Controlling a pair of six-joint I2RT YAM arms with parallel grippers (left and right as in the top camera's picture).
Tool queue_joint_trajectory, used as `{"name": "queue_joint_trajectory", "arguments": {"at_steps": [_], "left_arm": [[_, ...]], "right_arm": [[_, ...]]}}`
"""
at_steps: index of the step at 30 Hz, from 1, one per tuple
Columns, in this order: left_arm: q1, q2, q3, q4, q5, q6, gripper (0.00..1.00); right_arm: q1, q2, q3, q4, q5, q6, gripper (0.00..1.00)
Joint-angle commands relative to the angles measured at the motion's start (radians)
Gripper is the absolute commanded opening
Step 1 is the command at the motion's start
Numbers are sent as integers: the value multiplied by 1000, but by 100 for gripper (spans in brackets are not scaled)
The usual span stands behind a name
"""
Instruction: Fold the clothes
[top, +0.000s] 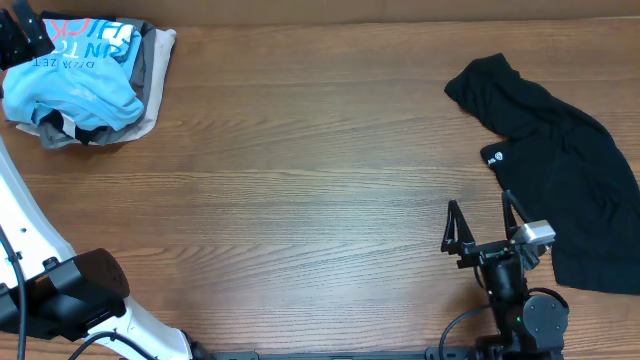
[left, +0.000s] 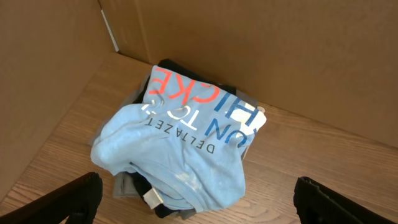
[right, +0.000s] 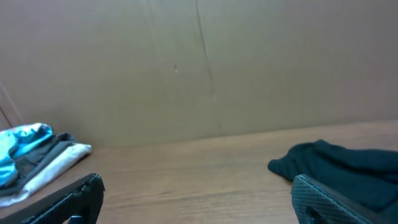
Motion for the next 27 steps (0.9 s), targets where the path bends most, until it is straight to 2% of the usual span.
{"name": "queue_joint_trajectory", "arguments": {"at_steps": [1,8,27], "left_arm": [[2,-3,-2,3,9,22,100],[2,-3,-2,3,9,22,100],[2,-3,-2,3,9,22,100]], "right_arm": [[-10,-13,-47,12,13,-4,100],[-10,-13,-45,-95,20,-4,100],[-10,-12,-45,-95,20,-4,100]]}}
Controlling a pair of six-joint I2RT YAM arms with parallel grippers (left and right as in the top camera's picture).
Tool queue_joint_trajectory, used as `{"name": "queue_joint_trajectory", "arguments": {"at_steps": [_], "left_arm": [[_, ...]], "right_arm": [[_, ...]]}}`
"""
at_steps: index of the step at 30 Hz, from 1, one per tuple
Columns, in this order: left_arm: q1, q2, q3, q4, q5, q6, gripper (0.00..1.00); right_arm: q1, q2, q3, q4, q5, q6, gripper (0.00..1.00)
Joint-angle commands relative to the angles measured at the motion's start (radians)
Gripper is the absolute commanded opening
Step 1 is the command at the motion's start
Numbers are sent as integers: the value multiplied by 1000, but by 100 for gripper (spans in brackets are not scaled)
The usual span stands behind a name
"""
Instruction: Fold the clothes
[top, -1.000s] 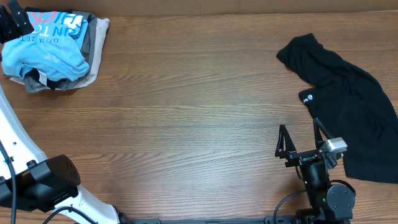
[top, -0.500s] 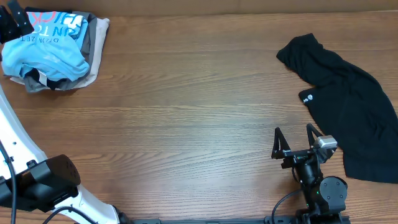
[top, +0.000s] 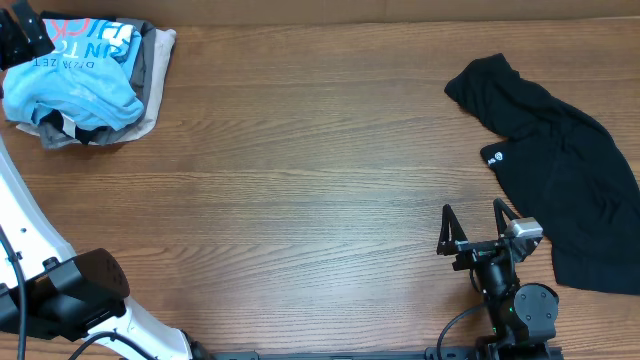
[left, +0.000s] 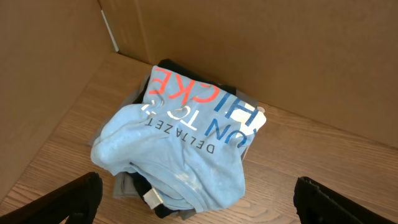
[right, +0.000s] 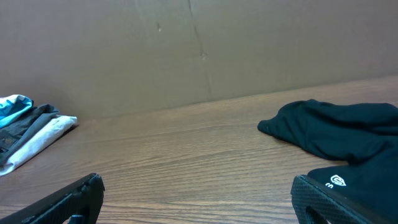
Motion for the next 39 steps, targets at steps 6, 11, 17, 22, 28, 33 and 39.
{"name": "queue_joint_trajectory", "arguments": {"at_steps": [6,11,17,22,28,33,39], "left_arm": [[2,-3,-2,3,9,22,100],[2,-3,-2,3,9,22,100],[2,-3,-2,3,9,22,100],[-6,-25,-2,-5,5,22,100],[-151,-167,-25,-31,2,22,100],[-391,-349,-182,-20,-56,23,100],[-539,-623,-556,223,-141,5,100]], "right_arm": [[-4,-11,-10,3,10,-4,100],[-4,-11,-10,3,10,-4,100],[-4,-11,-10,3,10,-4,100],[-4,-11,-10,3,10,-4,100],[-4,-11,-10,3,10,-4,100],[-4,-11,-10,3,10,-4,100],[-4,-11,-10,3,10,-4,100]]}}
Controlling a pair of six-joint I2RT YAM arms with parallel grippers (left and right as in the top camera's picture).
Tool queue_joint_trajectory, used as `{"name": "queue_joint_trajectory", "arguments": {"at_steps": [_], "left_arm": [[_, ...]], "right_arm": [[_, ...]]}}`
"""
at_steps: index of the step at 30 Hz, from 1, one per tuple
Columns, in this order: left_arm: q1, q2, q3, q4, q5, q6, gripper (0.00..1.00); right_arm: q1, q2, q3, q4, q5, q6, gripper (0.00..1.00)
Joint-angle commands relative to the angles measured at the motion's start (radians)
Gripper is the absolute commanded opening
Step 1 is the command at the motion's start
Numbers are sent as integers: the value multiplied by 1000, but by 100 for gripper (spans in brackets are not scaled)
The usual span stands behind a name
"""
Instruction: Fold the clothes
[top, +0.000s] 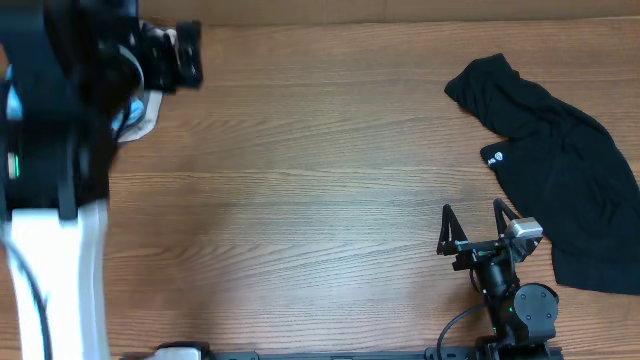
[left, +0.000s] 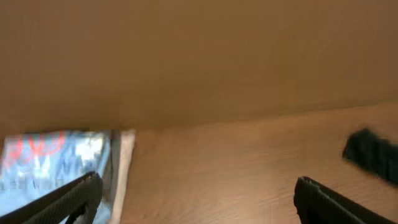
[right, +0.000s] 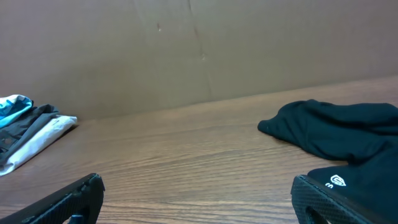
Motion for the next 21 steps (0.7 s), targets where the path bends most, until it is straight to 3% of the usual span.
{"name": "queue_joint_trajectory", "arguments": {"at_steps": [1,6,14,21], "left_arm": [[-13,-159,-248,135,-42,-8,100],[19,-425,-694,431,17,-15,100],[34,-811,-1223,683,39,-20,100],[33,-1121,-1611,908,38,-98,100]], "right_arm": [[-4,-11,-10,3,10,-3,100],[-4,-11,-10,3,10,-3,100],[-4,-11,-10,3,10,-3,100],[-4,-11,-10,3,10,-3,100]]}}
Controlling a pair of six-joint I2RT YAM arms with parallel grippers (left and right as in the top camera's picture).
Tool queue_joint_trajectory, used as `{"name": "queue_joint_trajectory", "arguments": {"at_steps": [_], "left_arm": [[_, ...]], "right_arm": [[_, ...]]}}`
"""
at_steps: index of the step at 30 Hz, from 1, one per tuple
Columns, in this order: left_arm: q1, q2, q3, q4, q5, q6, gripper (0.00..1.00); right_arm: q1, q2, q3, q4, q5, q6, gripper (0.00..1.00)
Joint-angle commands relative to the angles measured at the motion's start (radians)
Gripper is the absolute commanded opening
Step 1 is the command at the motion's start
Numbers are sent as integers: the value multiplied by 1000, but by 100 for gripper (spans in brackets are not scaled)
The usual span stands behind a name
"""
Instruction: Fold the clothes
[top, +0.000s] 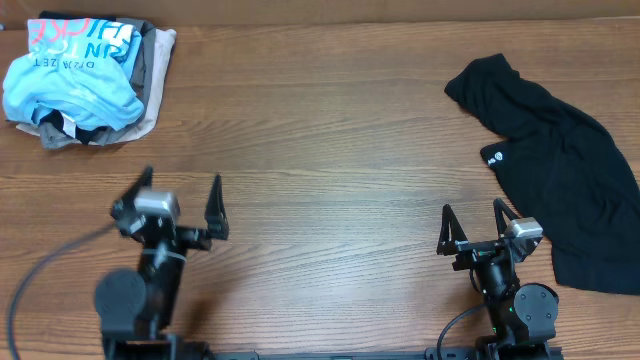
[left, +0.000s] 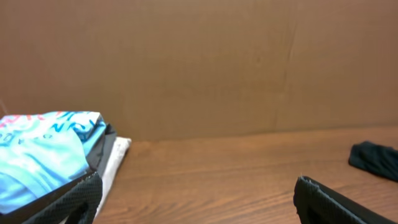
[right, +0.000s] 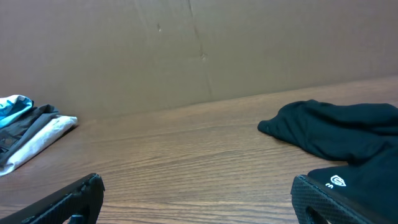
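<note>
A crumpled black garment (top: 560, 170) with a small white logo lies unfolded at the right of the wooden table; it also shows in the right wrist view (right: 339, 140). A pile of folded clothes topped by a light-blue printed shirt (top: 80, 75) sits at the back left, seen too in the left wrist view (left: 43, 152). My left gripper (top: 180, 205) rests low near the front left, open and empty. At the front right my right gripper (top: 478, 225) is open and empty, just left of the black garment.
A brown cardboard wall (left: 199, 62) runs along the table's far edge. The wooden table (top: 320, 150) stretches between the pile and the black garment.
My left arm has gone from up near the clothes pile at the back left to a low spot at the front left. The right arm and both garments stayed put.
My left gripper hovered open over the pile at the back left while the right arm settled slightly lower at the front right. Then the left arm was swinging away from the pile. Now both arms sit low at the front, open, and the black garment lies untouched.
</note>
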Motion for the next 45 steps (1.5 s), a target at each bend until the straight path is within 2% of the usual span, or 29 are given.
{"name": "queue_joint_trajectory", "arguments": {"at_steps": [1,8,13,17,45], "left_arm": [[3,-136,-154,52,10,-40,100],[3,-360,-329,50,-44,-48,100],[3,-359,-386,63,-77,-74,100],[3,-359,-393,-54,-77,-74,100],[3,-357,-393,-49,-77,-74,100]], "right_arm": [[-4,-10,-10,4,10,-3,100],[-4,-10,-10,4,10,-3,100],[-4,-10,-10,4,10,-3,100],[-4,-10,-10,4,10,-3,100],[-4,-10,-10,4,10,-4,100]]}}
